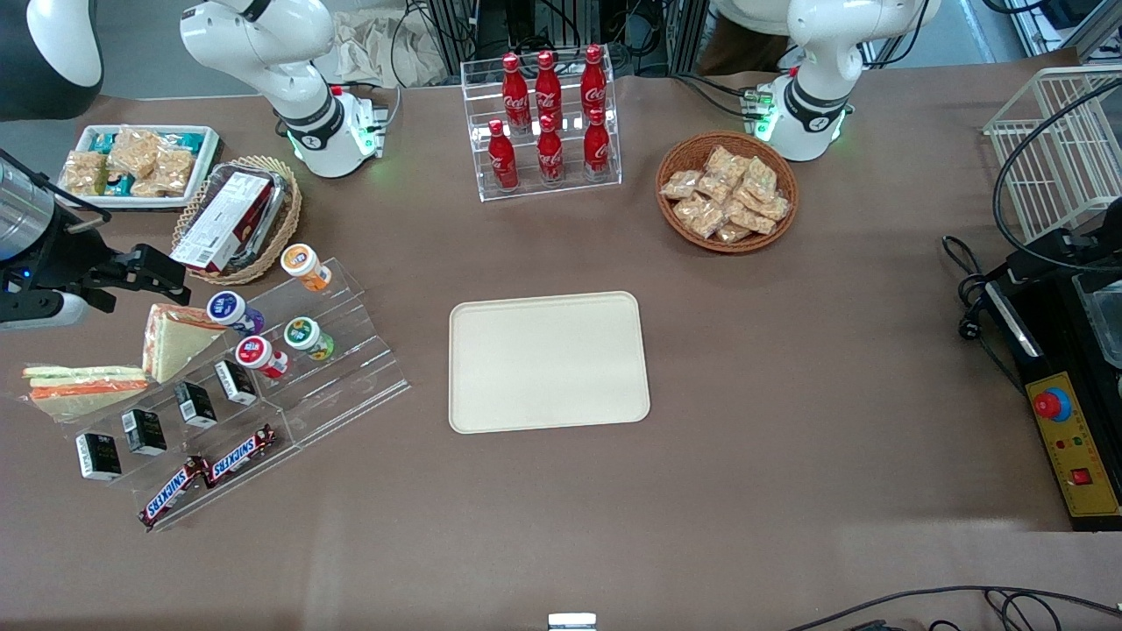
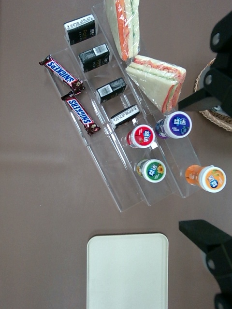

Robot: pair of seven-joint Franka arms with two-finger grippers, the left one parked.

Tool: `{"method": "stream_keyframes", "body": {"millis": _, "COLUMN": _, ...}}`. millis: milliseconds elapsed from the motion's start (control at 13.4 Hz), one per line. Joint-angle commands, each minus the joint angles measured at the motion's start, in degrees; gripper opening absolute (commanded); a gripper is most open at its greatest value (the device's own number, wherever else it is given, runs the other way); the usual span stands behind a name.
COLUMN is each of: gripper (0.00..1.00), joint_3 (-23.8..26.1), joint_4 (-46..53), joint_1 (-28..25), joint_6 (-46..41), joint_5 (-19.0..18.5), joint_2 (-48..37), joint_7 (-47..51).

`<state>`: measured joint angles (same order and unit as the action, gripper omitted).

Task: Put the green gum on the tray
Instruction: 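Move the right gripper over the green-labelled gum bottle in the rack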

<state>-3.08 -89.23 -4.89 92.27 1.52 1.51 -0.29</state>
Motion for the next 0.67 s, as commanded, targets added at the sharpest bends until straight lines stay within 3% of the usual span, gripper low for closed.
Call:
{"method": "stream_keyframes", "body": {"millis": 0, "gripper": 1.00, "joint_3": -0.17, "joint_4": 1.16, "joint_1": -0.12, "joint_6": -1.48, "joint_5": 1.03, "joint_2": 0.25, "joint_7": -0.15}}
{"method": "stream_keyframes", "body": {"millis": 223, "gripper": 1.00, "joint_3": 0.01, "joint_4": 1.07, "joint_1": -1.25, "joint_6": -2.18, "joint_5": 1.12, "joint_2": 0.25, "joint_7": -1.55}}
{"method": "stream_keyframes", "body": {"millis": 595, "gripper": 1.00, "joint_3": 0.09, "joint_4": -2.69, "joint_1": -2.23, "joint_6": -2.71, "joint_5": 1.12, "joint_2": 0.07, "joint_7": -18.64}}
